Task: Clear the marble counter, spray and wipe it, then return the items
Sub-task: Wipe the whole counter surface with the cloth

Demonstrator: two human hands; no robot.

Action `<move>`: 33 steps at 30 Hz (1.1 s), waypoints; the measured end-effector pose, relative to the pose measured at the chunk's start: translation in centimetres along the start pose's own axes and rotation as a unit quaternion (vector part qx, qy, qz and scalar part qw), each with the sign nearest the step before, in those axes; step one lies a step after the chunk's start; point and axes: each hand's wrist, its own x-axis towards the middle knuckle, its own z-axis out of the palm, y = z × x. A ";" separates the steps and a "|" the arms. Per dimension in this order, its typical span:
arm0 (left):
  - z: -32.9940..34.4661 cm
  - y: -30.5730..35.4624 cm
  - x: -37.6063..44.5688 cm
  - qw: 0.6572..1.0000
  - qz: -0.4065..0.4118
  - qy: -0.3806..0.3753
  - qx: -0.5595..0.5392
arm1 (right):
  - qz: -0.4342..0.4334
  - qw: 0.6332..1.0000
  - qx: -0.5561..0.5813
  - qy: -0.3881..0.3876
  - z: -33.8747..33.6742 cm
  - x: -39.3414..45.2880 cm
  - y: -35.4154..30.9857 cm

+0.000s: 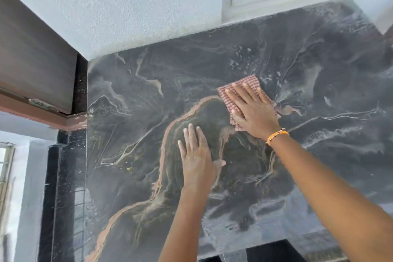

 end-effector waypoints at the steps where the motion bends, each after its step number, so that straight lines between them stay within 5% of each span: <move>1: 0.3 1.3 0.8 1.000 0.004 -0.008 -0.002 | 0.036 0.999 0.000 0.004 -0.2 -0.4 2.7; 4: 1.2 3.9 2.4 0.999 -0.019 -0.028 0.002 | 0.172 0.984 0.041 0.031 -0.2 -2.6 8.4; 8: 2.0 4.5 3.3 0.997 -0.070 -0.020 0.013 | 0.308 0.946 0.084 0.059 1.0 -5.2 5.9; 12: 2.0 4.5 3.2 0.996 -0.086 -0.012 0.022 | 0.114 0.992 0.058 0.020 1.5 -4.0 0.3; 16: 1.5 5.4 3.2 0.992 -0.118 -0.028 0.045 | -0.093 0.994 0.053 0.002 1.3 1.8 -2.9; 20: 0.9 7.7 4.9 0.988 -0.148 -0.025 0.022 | -0.160 0.987 0.027 -0.012 0.0 8.1 -0.6; 29: 0.0 9.0 9.8 0.997 -0.072 -0.012 0.039 | 0.132 0.987 0.070 0.061 -0.8 7.5 15.5; 33: 0.4 8.8 10.0 0.997 -0.063 -0.003 0.038 | 0.247 0.962 0.085 0.080 0.0 3.0 13.5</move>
